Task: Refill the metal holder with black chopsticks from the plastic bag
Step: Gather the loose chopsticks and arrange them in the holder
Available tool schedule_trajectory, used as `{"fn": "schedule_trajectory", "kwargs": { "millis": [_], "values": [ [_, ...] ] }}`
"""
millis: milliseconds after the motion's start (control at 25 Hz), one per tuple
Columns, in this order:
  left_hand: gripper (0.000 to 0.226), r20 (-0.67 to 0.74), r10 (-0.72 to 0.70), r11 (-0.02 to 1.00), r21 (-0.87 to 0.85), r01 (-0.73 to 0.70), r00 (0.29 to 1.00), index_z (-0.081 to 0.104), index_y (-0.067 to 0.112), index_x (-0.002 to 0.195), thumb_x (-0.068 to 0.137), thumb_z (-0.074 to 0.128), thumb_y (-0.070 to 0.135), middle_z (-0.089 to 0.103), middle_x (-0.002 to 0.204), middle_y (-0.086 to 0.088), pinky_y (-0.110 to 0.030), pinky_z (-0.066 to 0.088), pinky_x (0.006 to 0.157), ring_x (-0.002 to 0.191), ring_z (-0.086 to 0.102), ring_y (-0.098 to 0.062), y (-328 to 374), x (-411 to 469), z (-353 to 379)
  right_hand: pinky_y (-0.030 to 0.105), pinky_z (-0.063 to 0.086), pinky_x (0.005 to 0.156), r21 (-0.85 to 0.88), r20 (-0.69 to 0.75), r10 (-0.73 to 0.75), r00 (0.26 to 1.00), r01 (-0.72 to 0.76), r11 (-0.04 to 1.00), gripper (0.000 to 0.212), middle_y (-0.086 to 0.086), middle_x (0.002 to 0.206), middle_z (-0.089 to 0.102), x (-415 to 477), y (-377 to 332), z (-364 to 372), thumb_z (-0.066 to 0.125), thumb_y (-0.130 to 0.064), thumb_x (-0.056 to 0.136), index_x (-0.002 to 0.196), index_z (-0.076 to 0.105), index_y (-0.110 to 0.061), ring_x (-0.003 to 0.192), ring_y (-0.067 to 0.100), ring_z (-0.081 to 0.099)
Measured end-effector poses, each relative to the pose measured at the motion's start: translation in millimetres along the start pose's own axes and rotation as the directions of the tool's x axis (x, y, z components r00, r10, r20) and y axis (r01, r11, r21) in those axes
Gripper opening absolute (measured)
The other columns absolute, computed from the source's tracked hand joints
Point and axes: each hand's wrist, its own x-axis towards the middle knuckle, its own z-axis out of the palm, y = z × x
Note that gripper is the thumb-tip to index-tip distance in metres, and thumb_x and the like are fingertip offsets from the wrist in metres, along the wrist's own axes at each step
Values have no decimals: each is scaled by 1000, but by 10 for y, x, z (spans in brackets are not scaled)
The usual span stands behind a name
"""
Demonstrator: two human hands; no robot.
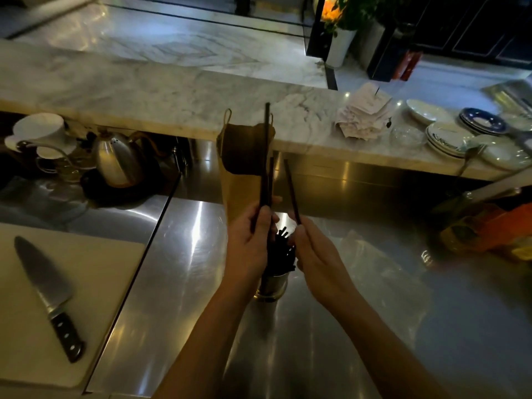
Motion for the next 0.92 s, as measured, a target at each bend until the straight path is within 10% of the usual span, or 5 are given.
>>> {"fn": "schedule_trajectory", "kwargs": {
  "millis": [520, 640, 800, 920],
  "values": [
    [26, 14, -77, 988, -130, 79, 997, 67, 16, 110, 101, 43, 22, 72, 99, -5, -22, 56, 75, 89, 70, -13, 88, -350, 333, 30, 56, 86, -217, 98, -159, 982, 177, 960, 25, -2, 107, 66, -151, -26, -322, 56, -27, 96, 120, 63, -24, 95, 7, 65],
    [25, 131, -71, 976, -193, 96, 989, 64, 9, 102, 100, 44, 24, 63, 79, -6, -23, 52, 65, 69, 60, -18, 86, -346, 274, 12, 46, 90, -203, 88, -154, 984, 169, 965, 47, -19, 118, 55, -89, -240, -646, 72, -32, 83, 126, 53, -39, 106, -10, 54],
    [25, 251, -18, 989, -134, 53, 968, 65, 9, 94, 97, 46, 25, 56, 67, -2, -21, 39, 53, 54, 43, -11, 98, -418, 280, 20, 50, 93, 175, 117, -189, 975, 167, 970, 51, -15, 118, 64, 105, -664, -844, 55, -21, 95, 144, 38, -25, 111, -2, 60],
    [24, 352, -15, 999, -34, 29, 936, 66, 11, 100, 99, 45, 21, 62, 70, 6, -25, 40, 57, 57, 44, -13, 97, -505, 259, 16, 44, 102, -7, -5, -431, 903, 431, 903, 49, -8, 144, 50, 247, -938, -900, 44, -28, 101, 149, 32, -23, 120, -9, 51]
  ]
}}
